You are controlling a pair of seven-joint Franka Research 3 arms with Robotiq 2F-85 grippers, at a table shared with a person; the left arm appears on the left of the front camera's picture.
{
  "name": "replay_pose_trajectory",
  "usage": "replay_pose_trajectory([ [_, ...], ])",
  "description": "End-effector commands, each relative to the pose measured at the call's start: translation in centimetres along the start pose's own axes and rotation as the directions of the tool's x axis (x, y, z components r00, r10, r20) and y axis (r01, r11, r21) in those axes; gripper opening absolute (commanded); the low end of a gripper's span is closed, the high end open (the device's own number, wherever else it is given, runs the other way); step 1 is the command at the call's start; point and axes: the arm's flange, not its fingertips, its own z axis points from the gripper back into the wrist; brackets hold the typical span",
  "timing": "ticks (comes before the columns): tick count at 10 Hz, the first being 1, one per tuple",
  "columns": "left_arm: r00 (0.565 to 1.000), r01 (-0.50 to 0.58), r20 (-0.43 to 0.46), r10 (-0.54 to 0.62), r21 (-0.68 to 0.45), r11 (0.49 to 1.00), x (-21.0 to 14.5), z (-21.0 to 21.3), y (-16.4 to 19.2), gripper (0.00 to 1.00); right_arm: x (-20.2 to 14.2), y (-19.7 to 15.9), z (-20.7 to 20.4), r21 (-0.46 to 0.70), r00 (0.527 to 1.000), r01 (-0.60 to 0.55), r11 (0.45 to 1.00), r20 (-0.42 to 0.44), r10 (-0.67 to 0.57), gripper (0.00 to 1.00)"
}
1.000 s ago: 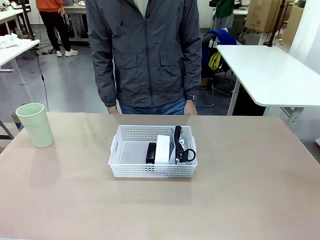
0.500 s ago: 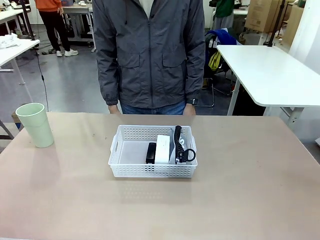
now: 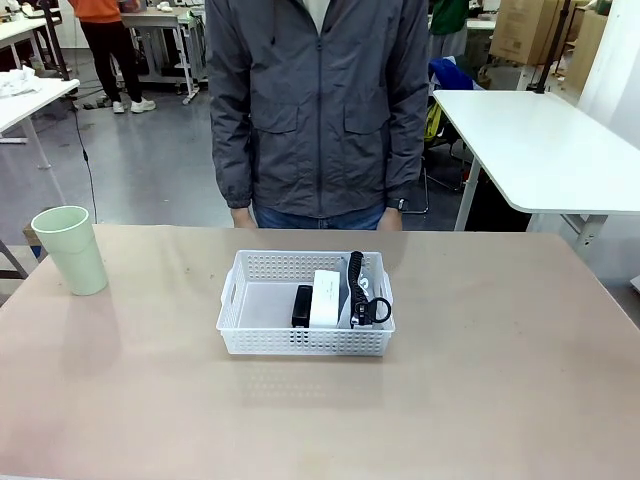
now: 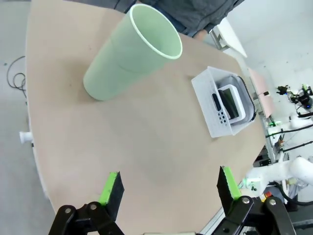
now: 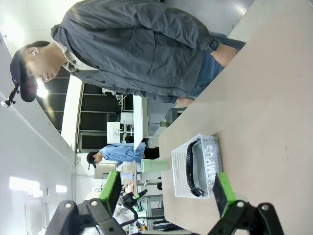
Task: Efficiently arrange items inside the basket to fit them all.
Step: Pick up the Reusable plastic cup and place it inside the Organizing basket.
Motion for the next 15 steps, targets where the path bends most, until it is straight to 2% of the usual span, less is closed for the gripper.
replay_pose_trajectory([
  [1,0.998,0.039,-0.045,-0.039,0.004,0.999,-0.8,-0.5,0.0,1.00,0.1,0.5,0.0,0.028,1.000,0.018,0.999,0.009,-0.019,1.00],
  [3,1.000,0.006,-0.012,-0.006,0.002,1.000,-0.1,-0.2,0.0,1.00,0.1,0.5,0.0,0.028,1.000,0.018,0.999,0.009,-0.019,1.00],
  [4,0.991,0.133,0.032,-0.133,0.007,0.991,0.4,-1.1,0.5,1.00,0.1,0.5,0.0,0.028,1.000,0.018,0.999,0.009,-0.019,1.00],
  [5,0.968,0.235,0.073,-0.239,0.065,0.970,0.7,-2.6,1.5,1.00,0.1,0.5,0.0,0.028,1.000,0.018,0.999,0.009,-0.019,1.00],
  [6,0.948,0.294,0.094,-0.305,0.114,0.949,0.8,-3.7,2.5,1.00,0.1,0.5,0.0,0.028,1.000,0.018,0.999,0.009,-0.019,1.00],
  [7,0.938,0.322,0.107,-0.329,0.080,0.943,0.6,-4.8,3.3,1.00,0.1,0.5,0.0,0.028,1.000,0.018,0.999,0.009,-0.019,1.00],
  [8,0.922,0.357,0.116,-0.369,0.115,0.927,0.4,-5.8,4.2,1.00,0.1,0.5,0.0,0.028,1.000,0.018,0.999,0.009,-0.019,1.00],
  [9,0.903,0.392,0.152,-0.403,0.098,0.915,0.0,-6.9,4.8,1.00,0.1,0.5,0.0,0.028,1.000,0.018,0.999,0.009,-0.019,1.00],
  [11,0.844,0.483,0.186,-0.502,0.141,0.864,-0.5,-8.7,5.2,1.00,0.1,0.5,0.0,0.028,1.000,0.018,0.999,0.009,-0.019,1.00],
  [15,0.803,0.543,0.171,-0.571,0.184,0.819,-0.5,-11.2,6.8,1.00,0.1,0.5,0.0,0.028,1.000,0.018,0.999,0.009,-0.019,1.00],
])
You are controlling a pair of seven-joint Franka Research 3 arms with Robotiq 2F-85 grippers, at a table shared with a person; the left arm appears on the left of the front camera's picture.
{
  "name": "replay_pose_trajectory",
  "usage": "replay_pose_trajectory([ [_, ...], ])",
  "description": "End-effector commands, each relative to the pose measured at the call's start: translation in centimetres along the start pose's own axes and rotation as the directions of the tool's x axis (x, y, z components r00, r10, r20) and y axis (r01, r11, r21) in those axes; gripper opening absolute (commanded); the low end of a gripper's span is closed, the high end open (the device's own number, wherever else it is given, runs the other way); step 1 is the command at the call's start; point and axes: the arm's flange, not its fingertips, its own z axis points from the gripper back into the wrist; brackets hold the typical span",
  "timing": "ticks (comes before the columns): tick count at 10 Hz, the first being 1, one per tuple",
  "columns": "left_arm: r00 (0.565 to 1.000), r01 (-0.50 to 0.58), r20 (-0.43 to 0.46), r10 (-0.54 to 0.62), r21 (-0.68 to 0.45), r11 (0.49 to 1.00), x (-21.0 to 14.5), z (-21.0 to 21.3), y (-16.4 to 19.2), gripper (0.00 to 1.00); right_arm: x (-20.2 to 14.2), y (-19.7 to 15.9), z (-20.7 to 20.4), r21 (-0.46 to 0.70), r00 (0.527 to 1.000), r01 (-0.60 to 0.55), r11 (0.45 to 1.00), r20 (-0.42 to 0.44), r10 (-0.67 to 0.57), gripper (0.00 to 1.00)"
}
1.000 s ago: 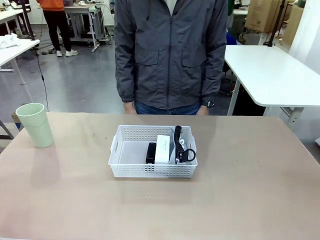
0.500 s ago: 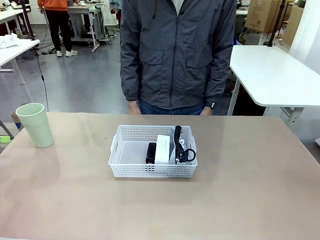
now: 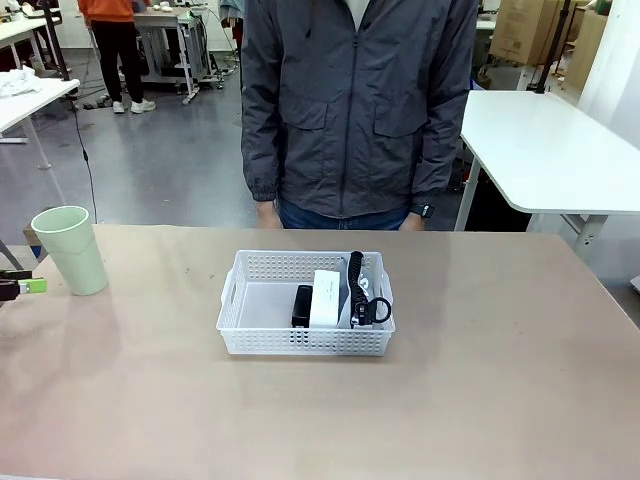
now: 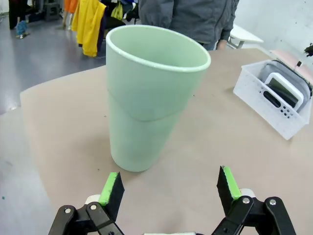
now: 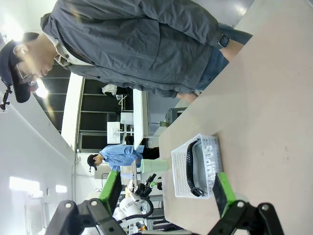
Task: Efficiently arrange items inside the basket to fit them all.
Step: Pick up the Reusable plastic cup and place it inside the Organizing basket.
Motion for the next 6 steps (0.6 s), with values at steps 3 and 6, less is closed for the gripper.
replay_pose_trajectory([
  [3,0.996,0.086,0.019,-0.088,0.084,0.993,-2.2,-2.6,1.6,1.00,0.1,0.5,0.0,0.028,1.000,0.018,0.999,0.009,-0.018,1.00],
  [6,0.992,0.109,0.043,-0.118,0.161,0.981,-2.6,-3.5,2.7,1.00,0.1,0.5,0.0,0.028,1.000,0.018,0.999,0.009,-0.018,1.00],
])
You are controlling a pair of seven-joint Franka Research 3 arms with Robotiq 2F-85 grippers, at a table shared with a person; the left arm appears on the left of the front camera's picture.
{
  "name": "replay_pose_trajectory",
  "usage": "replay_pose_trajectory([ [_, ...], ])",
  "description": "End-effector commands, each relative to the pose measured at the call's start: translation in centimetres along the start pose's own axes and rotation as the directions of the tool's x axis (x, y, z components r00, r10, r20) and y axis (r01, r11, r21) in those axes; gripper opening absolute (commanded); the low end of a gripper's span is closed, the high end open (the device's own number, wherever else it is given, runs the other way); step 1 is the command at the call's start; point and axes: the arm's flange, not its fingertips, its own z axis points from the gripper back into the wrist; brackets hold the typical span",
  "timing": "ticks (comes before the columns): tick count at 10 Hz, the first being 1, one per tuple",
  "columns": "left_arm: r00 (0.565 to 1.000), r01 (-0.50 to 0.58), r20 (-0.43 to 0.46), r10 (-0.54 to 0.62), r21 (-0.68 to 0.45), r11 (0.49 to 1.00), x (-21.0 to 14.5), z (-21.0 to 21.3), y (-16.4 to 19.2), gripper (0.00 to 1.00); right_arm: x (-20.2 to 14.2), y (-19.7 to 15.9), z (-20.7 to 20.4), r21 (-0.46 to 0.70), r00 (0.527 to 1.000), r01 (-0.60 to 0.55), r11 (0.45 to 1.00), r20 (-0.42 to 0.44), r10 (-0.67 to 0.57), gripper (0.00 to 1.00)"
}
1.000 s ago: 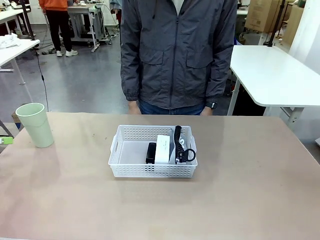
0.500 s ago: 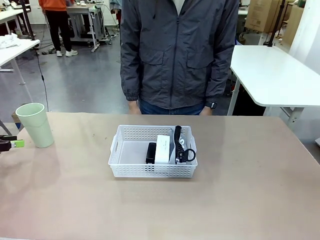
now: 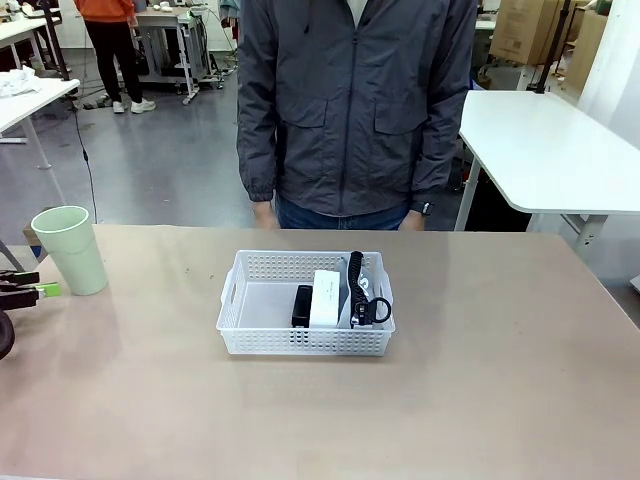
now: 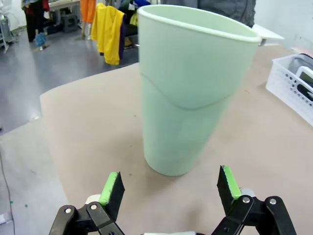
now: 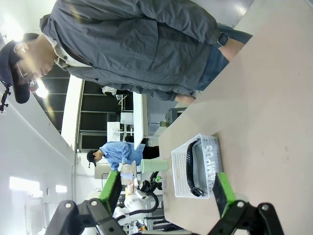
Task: Efficiently arrange items inside the basket to fit them all.
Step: Pick up the Reusable plastic cup and place it inside the Organizing basket.
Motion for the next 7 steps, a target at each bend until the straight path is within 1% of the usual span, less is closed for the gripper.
replay_pose_trajectory([
  [1,0.999,0.046,0.010,-0.047,0.050,0.998,-0.9,-1.4,0.6,1.00,0.1,0.5,0.0,0.028,1.000,0.018,0.999,0.009,-0.019,1.00],
  [3,0.997,0.068,0.042,-0.069,0.010,0.998,-1.1,-2.4,0.5,1.00,0.1,0.5,0.0,0.028,1.000,0.018,0.999,0.009,-0.019,1.00],
  [4,0.994,0.097,0.055,-0.097,-0.002,0.995,-1.1,-2.8,0.3,1.00,0.1,0.5,0.0,0.028,1.000,0.018,0.999,0.009,-0.019,1.00],
  [6,0.988,0.123,0.094,-0.121,-0.010,0.992,-0.9,-3.5,0.0,1.00,0.1,0.5,0.0,0.028,1.000,0.018,0.999,0.009,-0.019,1.00],
  [7,0.987,0.129,0.099,-0.126,-0.022,0.991,-0.9,-4.0,0.0,1.00,0.1,0.5,0.0,0.028,1.000,0.018,0.999,0.009,-0.019,1.00],
])
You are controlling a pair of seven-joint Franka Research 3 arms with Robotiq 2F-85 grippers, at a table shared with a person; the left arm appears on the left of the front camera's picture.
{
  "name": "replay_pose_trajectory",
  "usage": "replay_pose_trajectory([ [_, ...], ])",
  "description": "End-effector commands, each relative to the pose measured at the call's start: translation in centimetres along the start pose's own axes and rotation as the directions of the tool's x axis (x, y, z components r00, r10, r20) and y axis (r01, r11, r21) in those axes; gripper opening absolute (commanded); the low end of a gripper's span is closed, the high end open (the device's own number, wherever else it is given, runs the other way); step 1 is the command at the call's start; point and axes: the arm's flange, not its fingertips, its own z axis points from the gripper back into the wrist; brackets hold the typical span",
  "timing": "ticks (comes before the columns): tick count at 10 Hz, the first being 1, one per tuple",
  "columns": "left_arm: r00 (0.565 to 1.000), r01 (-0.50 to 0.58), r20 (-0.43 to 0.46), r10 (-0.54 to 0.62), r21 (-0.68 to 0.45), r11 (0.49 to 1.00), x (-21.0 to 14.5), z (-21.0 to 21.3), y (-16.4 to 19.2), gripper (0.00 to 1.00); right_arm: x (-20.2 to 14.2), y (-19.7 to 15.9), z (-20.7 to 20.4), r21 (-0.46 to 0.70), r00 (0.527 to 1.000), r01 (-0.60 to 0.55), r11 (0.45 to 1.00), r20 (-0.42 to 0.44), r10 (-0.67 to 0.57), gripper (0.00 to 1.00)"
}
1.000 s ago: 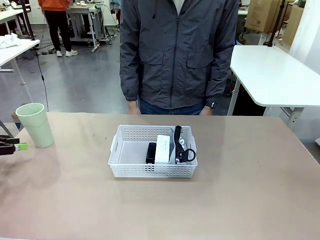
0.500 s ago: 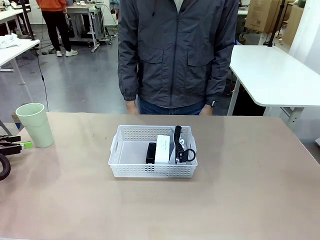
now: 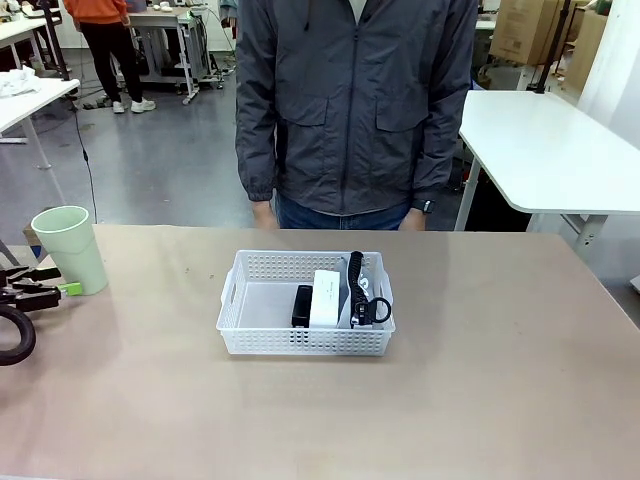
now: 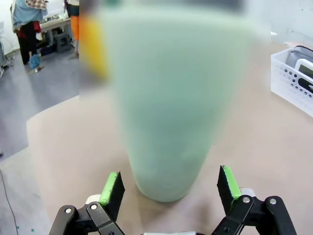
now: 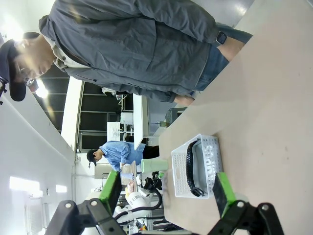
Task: Efficiently arrange items inside the basket to fit them all.
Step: Pick up the Reusable plastic cup and place it inside the Organizing basket.
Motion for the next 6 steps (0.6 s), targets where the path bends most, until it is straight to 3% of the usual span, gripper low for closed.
replay_pose_trajectory([
  [1,0.998,0.030,0.048,-0.030,-0.001,1.000,-0.5,-1.3,0.2,1.00,0.1,0.5,0.0,0.028,1.000,0.018,0.999,0.009,-0.019,1.00],
  [6,0.993,-0.003,0.117,0.012,-0.076,0.997,0.3,-3.0,0.0,1.00,0.1,0.5,0.0,0.028,1.000,0.018,0.999,0.009,-0.019,1.00],
])
